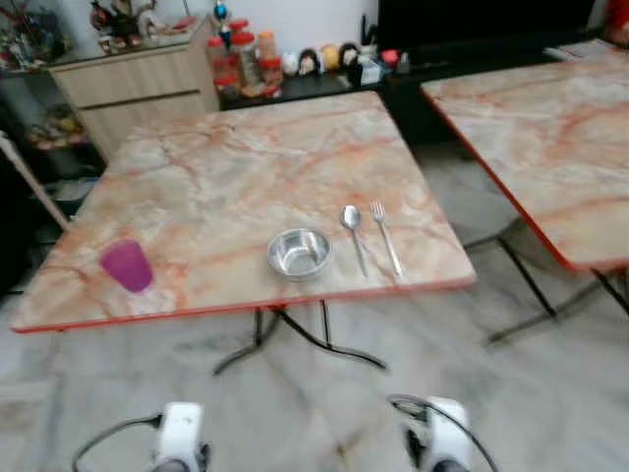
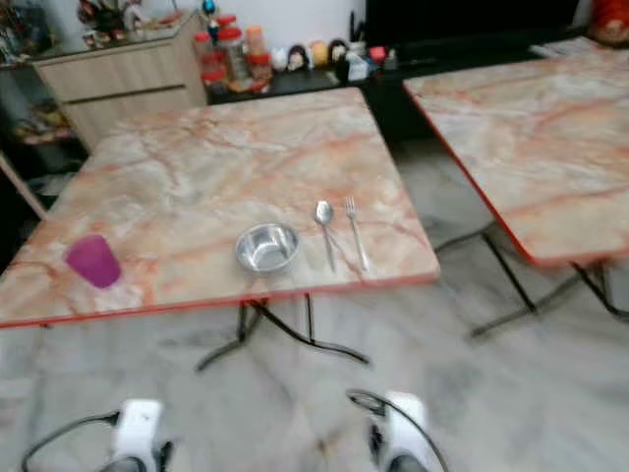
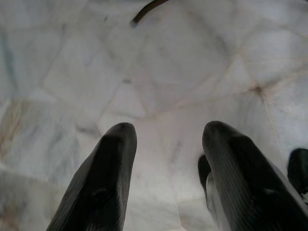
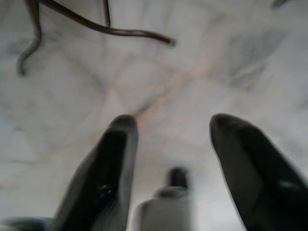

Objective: Setting the table

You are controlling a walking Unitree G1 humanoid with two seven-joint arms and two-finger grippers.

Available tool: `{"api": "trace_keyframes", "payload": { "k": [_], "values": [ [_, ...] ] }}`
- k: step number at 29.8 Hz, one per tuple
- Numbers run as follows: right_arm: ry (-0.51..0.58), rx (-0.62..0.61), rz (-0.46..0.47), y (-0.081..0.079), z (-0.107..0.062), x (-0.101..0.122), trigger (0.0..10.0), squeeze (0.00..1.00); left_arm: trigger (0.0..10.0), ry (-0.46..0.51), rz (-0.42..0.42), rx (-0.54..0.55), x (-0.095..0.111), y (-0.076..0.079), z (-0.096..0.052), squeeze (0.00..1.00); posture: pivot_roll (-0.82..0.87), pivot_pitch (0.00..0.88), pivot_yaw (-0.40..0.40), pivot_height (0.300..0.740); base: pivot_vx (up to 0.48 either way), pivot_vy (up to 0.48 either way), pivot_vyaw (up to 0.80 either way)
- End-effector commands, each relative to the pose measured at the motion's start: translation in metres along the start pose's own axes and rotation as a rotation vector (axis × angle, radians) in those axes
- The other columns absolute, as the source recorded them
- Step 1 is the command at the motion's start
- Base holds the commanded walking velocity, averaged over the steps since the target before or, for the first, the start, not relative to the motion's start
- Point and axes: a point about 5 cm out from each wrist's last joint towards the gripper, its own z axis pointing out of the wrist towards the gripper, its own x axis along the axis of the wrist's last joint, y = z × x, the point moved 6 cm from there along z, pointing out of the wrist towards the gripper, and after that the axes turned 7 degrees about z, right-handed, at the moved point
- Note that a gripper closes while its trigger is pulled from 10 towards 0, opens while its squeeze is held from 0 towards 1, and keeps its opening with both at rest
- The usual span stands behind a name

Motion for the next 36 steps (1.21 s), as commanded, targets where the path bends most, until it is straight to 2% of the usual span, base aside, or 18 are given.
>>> {"api": "trace_keyframes", "payload": {
  "k": [1, 8, 15, 22, 25, 36],
  "values": [
    [-0.003, 0.051, 0.007, -0.022, 0.002, 0.001, 10.0, 0.0, 10.0, -0.035, 0.031, 0.035, -0.011, -0.016, -0.002, 0.0, 0.0, 0.0, 0.096, 0.74, 0.36, 0.0, 0.67],
    [-0.007, 0.049, 0.019, -0.02, 0.001, -0.001, 10.0, 0.0, 10.0, -0.04, 0.034, 0.036, -0.013, -0.016, -0.003, 0.0, 0.0, 0.0, 0.095, 0.74, 0.355, 0.0, 0.0],
    [-0.01, 0.05, 0.022, -0.02, 0.001, -0.001, 10.0, 0.0, 10.0, -0.042, 0.017, 0.024, -0.014, -0.013, -0.003, 0.0, 0.0, 0.0, 0.091, 0.74, 0.0, 0.0, 0.0],
    [-0.005, 0.051, 0.032, -0.019, 0.001, -0.002, 10.0, 0.0, 10.0, -0.075, -0.01, 0.062, -0.021, -0.022, -0.004, 0.0, 0.01, 0.0, 0.09, 0.74, 0.0, 0.0, 0.0],
    [-0.006, 0.047, 0.038, -0.018, 0.0, -0.003, 10.0, 0.0, 10.0, -0.085, 0.023, 0.064, -0.023, -0.025, -0.005, 0.0, 0.01, 0.0, 0.091, 0.74, 0.0, 0.335, 0.0],
    [0.002, 0.044, 0.062, -0.019, 0.0, -0.002, 10.0, 0.0, 10.0, -0.083, 0.026, 0.075, -0.021, -0.029, -0.004, 0.0, 0.0, 0.0, 0.105, 0.74, 0.0, 0.328, 0.0]
  ]
}}
